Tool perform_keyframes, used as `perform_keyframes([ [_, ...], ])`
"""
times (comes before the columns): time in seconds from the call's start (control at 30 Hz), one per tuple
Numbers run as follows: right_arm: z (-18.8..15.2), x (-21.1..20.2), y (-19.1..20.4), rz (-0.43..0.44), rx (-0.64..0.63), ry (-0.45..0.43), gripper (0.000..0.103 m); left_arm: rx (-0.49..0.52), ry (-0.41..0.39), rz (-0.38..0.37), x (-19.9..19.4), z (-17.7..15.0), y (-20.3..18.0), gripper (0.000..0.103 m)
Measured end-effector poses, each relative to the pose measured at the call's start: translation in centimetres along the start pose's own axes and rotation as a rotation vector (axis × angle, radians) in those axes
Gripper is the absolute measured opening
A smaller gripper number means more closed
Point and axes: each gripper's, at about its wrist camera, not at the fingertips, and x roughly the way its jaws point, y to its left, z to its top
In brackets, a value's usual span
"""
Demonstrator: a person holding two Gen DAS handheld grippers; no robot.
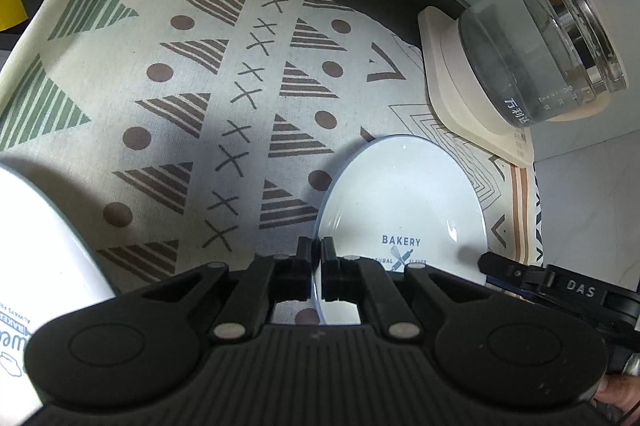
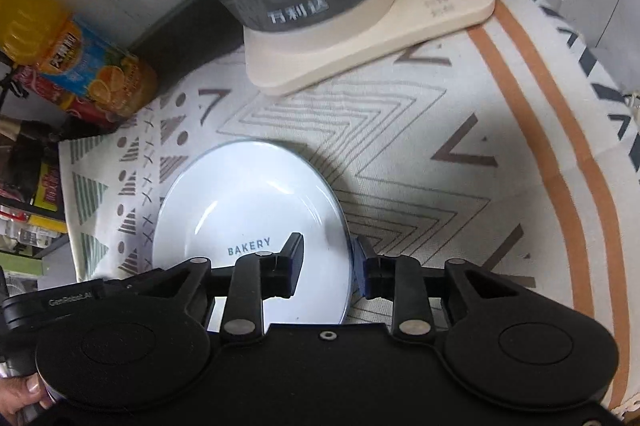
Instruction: Organize plates and bowls
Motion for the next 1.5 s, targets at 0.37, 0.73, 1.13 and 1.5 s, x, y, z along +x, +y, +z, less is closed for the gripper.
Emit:
perform_keyframes([
  [0.37, 0.3, 2.7, 0.0, -0.048, 0.000, 0.104, 0.018, -0.015, 0.039, -0.023, 2.0, 0.0, 0.2, 0.006],
  [0.73, 0.8, 0.4, 0.6, 0.052, -0.040, 0.011, 0.008, -0.021, -0.012, -0.033, 0.2, 0.2, 0.9, 0.007],
  [1.13, 0.2, -3.0, 4.6, 0.166, -0.126, -0.070, 0.008, -0.065, -0.141, -0.055, -6.7, -0.4, 2.2, 0.006],
  [1.5, -2.8, -3.2, 10.3, 0.247, -0.253, -0.045, 0.008, -0.157, -0.237, -0.006, -12.6, -3.0, 7.4, 0.006],
])
